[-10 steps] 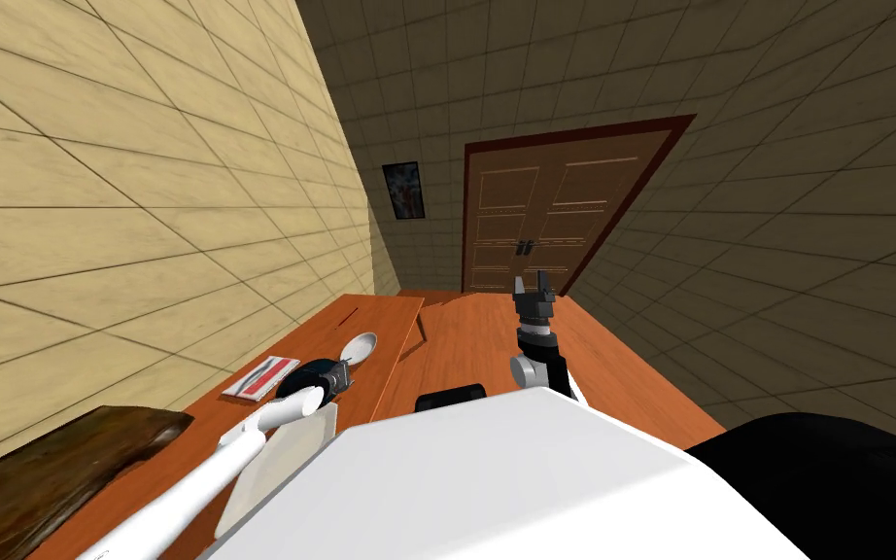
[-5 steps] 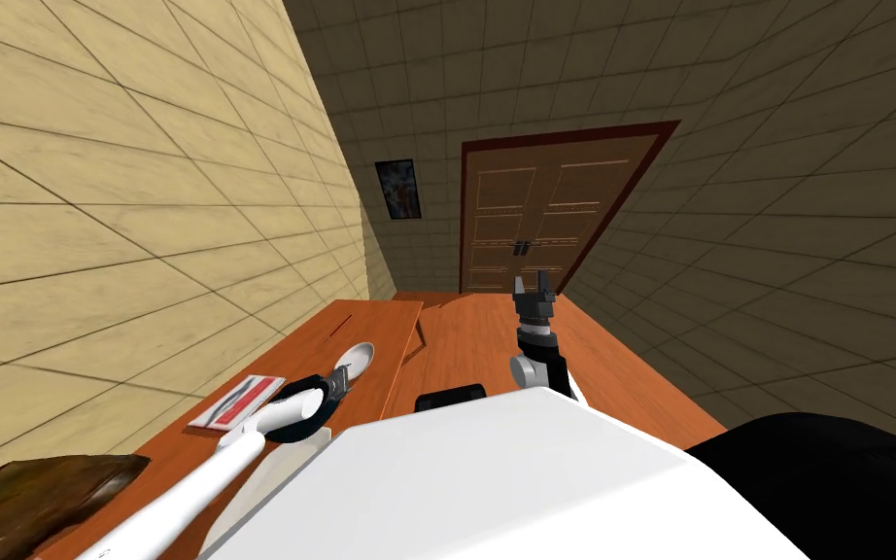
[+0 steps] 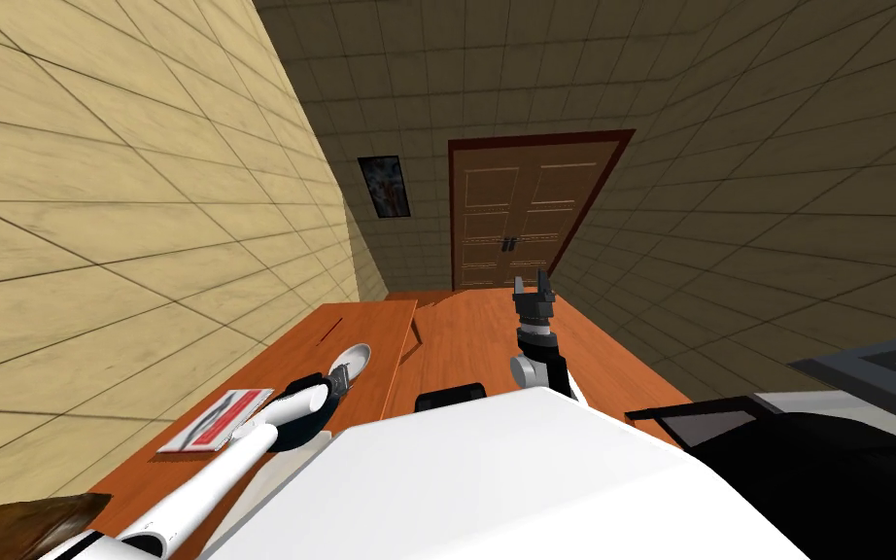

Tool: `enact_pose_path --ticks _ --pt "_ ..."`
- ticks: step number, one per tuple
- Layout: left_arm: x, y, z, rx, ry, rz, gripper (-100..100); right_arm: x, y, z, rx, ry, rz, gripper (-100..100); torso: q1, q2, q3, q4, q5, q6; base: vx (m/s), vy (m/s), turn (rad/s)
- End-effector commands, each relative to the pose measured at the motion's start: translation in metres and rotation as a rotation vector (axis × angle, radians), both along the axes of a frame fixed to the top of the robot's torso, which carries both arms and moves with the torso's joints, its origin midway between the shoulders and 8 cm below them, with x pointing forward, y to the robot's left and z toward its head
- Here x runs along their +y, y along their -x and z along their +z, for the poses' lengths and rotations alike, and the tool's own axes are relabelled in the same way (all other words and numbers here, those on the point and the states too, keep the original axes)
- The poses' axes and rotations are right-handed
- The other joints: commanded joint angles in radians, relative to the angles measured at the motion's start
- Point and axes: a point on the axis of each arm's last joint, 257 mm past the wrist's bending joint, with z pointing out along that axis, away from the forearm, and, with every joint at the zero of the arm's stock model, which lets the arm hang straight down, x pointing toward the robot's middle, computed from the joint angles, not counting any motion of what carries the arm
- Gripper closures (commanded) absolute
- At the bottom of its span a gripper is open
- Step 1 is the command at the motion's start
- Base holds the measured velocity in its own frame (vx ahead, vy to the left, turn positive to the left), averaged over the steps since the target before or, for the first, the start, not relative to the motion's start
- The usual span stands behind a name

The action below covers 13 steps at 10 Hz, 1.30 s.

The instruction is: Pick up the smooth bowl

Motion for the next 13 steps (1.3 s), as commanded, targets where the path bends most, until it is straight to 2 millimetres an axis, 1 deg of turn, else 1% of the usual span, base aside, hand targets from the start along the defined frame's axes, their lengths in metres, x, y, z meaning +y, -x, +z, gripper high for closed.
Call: enact_pose_path --ticks 1,3,4,5,9,10,11,13 --pt "0.0024 -0.0015 -0.0027 0.0 0.0 0.021 -100 0.0 0.0 0.0 0.0 0.0 0.0 0 0.0 0.0 0.0 0.0 0.0 0.0 -0.063 0.019 -0.115" --pt "0.0043 -0.0028 -0.0065 0.001 0.002 0.046 -100 0.0 0.0 0.0 0.0 0.0 0.0 0 -0.001 -0.002 -0.001 -0.001 0.0 0.0 -0.054 0.025 -0.122" --pt "0.0036 -0.0021 -0.0054 0.0 0.001 0.037 -100 0.0 0.0 0.0 0.0 0.0 0.0 0 -0.001 -0.002 -0.001 -0.001 0.0 0.0 -0.026 0.014 -0.026" --pt "0.0038 -0.0021 -0.0055 0.0 0.001 0.039 100 0.0 0.0 0.0 0.0 0.0 0.0 0 -0.001 -0.004 -0.002 -0.001 0.0 0.0 0.0 0.0 0.0" --pt "0.0039 -0.0012 -0.0061 0.003 0.0 0.038 100 0.0 0.0 0.0 0.0 0.0 0.0 0 -0.002 -0.006 -0.003 -0.001 0.0 -0.001 -0.002 0.0 0.001" --pt "0.0038 -0.001 -0.0062 0.003 0.0 0.037 0 0.0 0.0 0.0 0.0 0.0 0.0 0 -0.002 -0.006 -0.003 -0.001 -0.001 -0.001 0.0 0.0 0.0" --pt "0.0012 -0.0006 -0.0009 0.0 0.0 0.009 100 0.0 0.0 0.0 0.0 0.0 0.0 0 -0.002 -0.006 -0.003 0.0 -0.001 -0.001 0.08 -0.022 0.269" --pt "-0.0016 0.0015 0.0023 0.001 0.0 -0.016 100 -0.0001 0.0001 -0.0001 0.0 0.0 0.0 0 -0.005 -0.01 -0.005 -0.001 -0.002 -0.002 0.098 -0.047 0.175"
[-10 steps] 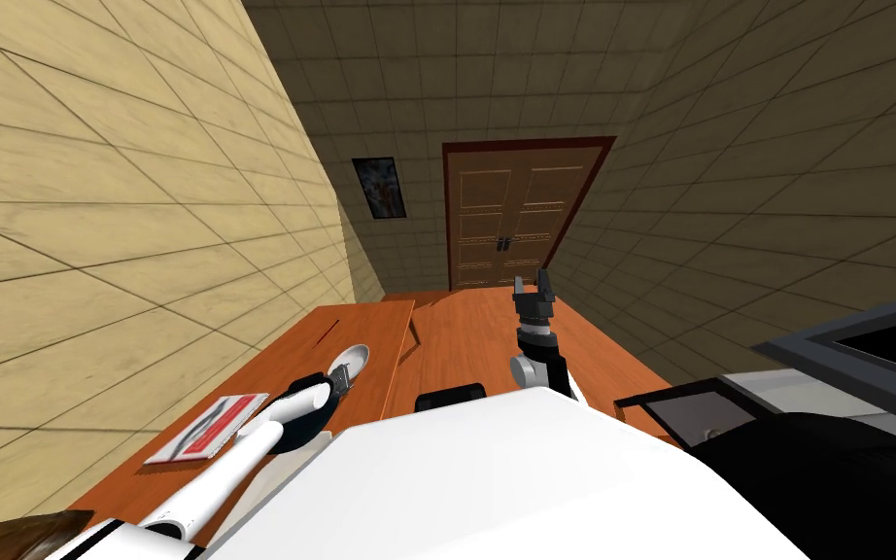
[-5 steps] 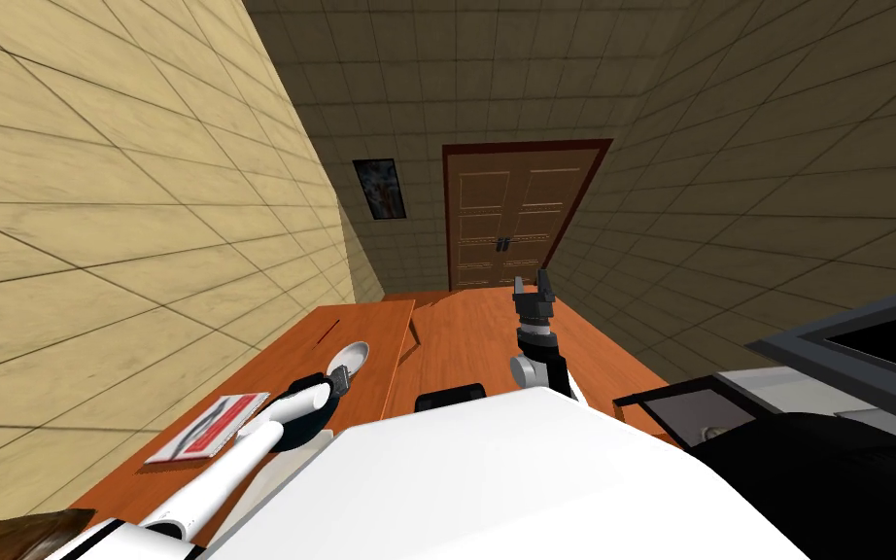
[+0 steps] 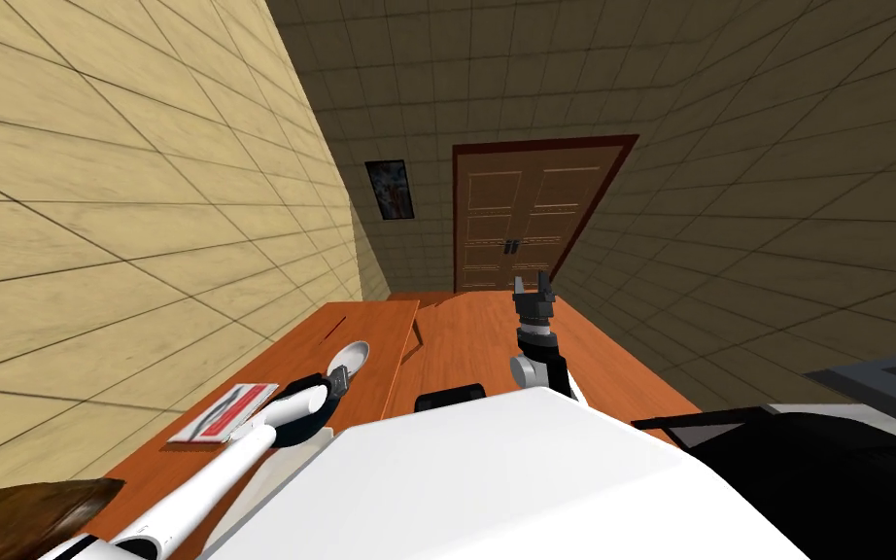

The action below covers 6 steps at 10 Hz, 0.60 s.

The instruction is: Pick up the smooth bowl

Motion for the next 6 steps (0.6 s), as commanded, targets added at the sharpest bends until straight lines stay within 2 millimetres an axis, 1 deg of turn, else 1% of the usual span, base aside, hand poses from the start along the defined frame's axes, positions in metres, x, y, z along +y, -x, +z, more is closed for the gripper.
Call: enact_pose_path --ticks 1,3,4,5,6 --pt "-0.0029 0.0008 0.0032 0.0 0.001 -0.021 100 0.0 0.0 0.0 0.0 0.0 0.0 0 0.0 0.0 0.0 0.0 0.0 0.0 0.068 -0.04 0.116" --pt "-0.0087 0.0056 0.0072 0.005 0.005 -0.058 100 0.0 0.0 0.0 0.0 0.0 0.0 0 0.0 0.001 0.001 0.0 -0.001 -0.001 0.083 -0.043 0.196" --pt "-0.0108 0.0076 0.0083 0.007 0.006 -0.07 100 0.0 0.0 0.0 0.0 0.0 0.0 0 0.0 0.001 0.001 0.0 -0.001 -0.001 0.064 -0.043 0.106" --pt "-0.0088 0.0065 0.0082 0.005 0.005 -0.062 100 0.0 0.0 0.0 0.0 0.0 0.0 0 -0.001 0.002 0.001 0.0 -0.001 0.0 0.025 -0.02 0.024" --pt "-0.0094 0.0069 0.0081 0.006 0.006 -0.063 0 0.0 0.0 0.0001 0.0 0.0 0.0 0 0.001 0.004 0.002 0.001 -0.001 0.0 0.0 0.0 0.0"
